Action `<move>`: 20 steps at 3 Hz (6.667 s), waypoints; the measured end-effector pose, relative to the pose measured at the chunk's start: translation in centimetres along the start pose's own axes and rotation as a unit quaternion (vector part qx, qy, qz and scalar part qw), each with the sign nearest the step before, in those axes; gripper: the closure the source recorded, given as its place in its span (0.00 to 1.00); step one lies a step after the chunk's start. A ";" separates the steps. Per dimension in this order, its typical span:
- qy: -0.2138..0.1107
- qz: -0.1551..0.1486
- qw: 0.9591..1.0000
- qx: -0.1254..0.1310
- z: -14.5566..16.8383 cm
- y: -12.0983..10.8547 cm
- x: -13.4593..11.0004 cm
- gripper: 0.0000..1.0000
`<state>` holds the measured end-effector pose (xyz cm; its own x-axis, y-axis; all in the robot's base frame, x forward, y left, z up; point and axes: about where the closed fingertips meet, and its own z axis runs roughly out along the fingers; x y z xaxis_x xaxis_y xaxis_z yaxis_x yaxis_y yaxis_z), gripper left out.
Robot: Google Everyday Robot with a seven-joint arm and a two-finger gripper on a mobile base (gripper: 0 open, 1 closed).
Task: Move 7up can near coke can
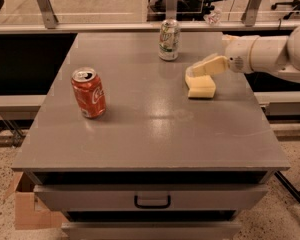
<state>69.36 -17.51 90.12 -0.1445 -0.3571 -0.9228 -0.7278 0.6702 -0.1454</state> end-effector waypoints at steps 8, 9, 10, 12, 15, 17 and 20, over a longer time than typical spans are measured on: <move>-0.044 -0.006 0.995 -0.089 14.6 -2.1 -4.7 0.95; -0.048 -0.017 0.981 -0.185 11.5 3.1 -5.8 1.00; -0.048 -0.020 0.970 -0.236 10.5 6.4 -5.4 1.00; -0.082 -0.022 0.956 -0.280 10.3 10.0 -6.9 1.00; -0.087 -0.023 0.938 -0.335 7.4 21.5 -7.7 1.00; -0.084 -0.021 0.934 -0.346 6.3 26.5 -5.2 1.00; -0.065 -0.087 0.937 -0.333 8.2 28.6 -2.5 0.44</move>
Offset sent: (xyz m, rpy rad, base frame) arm 0.0791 0.0750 -0.0225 0.0587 -0.0482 0.0536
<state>54.40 7.89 85.35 0.0659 -0.3121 -0.9478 -0.9958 0.0405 -0.0826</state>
